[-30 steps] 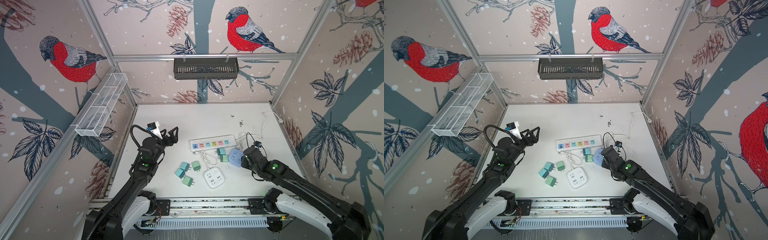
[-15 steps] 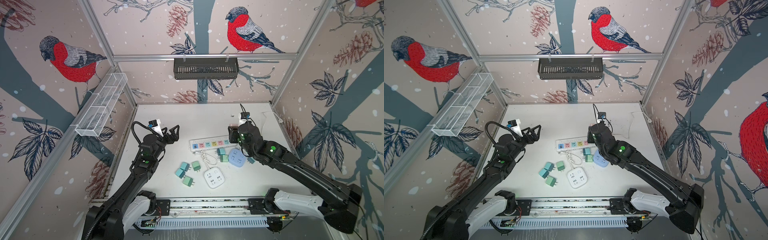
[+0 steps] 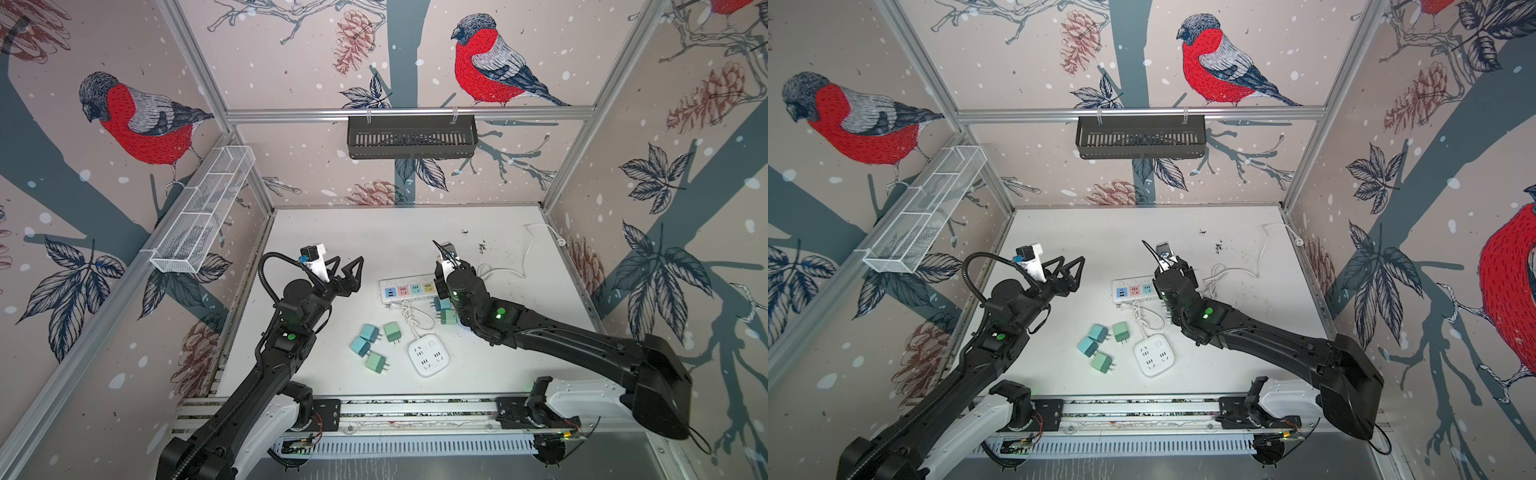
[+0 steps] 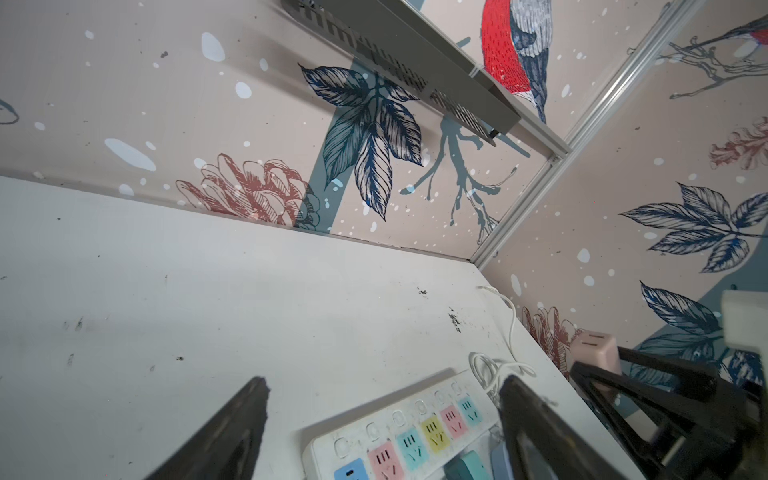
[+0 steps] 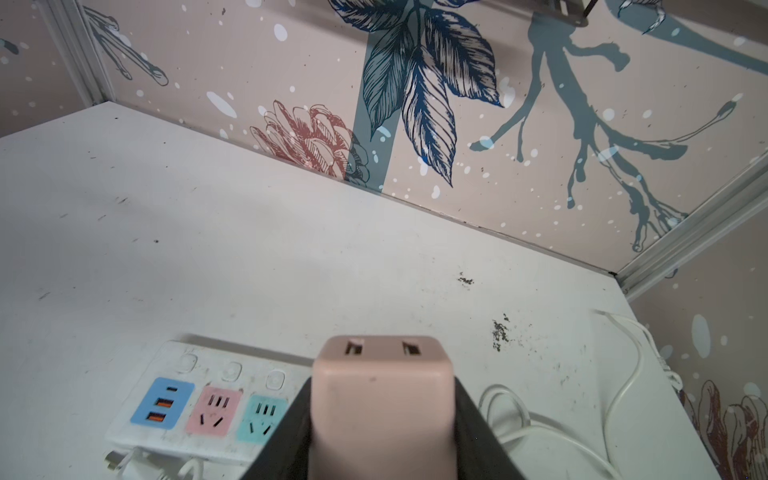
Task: Insert the plug
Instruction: 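Lift the pink adapter with the right gripper toward the power strip, then reach the left gripper toward the pink adapter held by the right gripper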
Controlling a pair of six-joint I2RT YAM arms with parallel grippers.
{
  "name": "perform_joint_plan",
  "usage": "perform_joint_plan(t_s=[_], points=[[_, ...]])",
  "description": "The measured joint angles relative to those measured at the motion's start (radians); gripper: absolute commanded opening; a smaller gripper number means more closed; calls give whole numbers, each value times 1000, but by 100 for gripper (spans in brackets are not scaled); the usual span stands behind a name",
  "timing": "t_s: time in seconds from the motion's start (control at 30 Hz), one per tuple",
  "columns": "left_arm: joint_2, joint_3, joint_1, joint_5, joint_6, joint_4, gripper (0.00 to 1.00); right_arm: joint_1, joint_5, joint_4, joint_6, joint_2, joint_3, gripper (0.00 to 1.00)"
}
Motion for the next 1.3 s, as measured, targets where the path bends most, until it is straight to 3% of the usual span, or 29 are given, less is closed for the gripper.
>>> perform_joint_plan(t_s=[0.27, 0.47, 0.53, 0.57, 0.67, 0.8, 0.9, 1.0, 1.3], points=[[30, 31, -89, 10, 62, 3, 78, 18, 31, 122, -84, -125, -125, 0], [42, 61, -142, 14, 119, 8, 77, 18, -69, 241, -124, -281, -222, 1], [39, 62, -147, 15, 130, 8, 77, 14, -116, 255, -127, -311, -233, 8], [38, 62, -148, 15, 134, 8, 77, 10, -146, 259, -132, -321, -237, 1], [42, 66, -150, 14, 140, 8, 77, -3, -216, 257, -153, -326, -237, 0], [61, 72, -151, 16, 147, 8, 76, -76, -267, 230, -156, -322, -236, 0], [73, 77, -152, 29, 148, 7, 76, -160, -395, 205, -195, -340, -254, 0], [78, 80, -152, 33, 154, 8, 76, -172, -498, 206, -272, -384, -335, 0], [164, 135, -208, 83, 164, 7, 71, -156, -509, 345, -419, -426, -504, 0]])
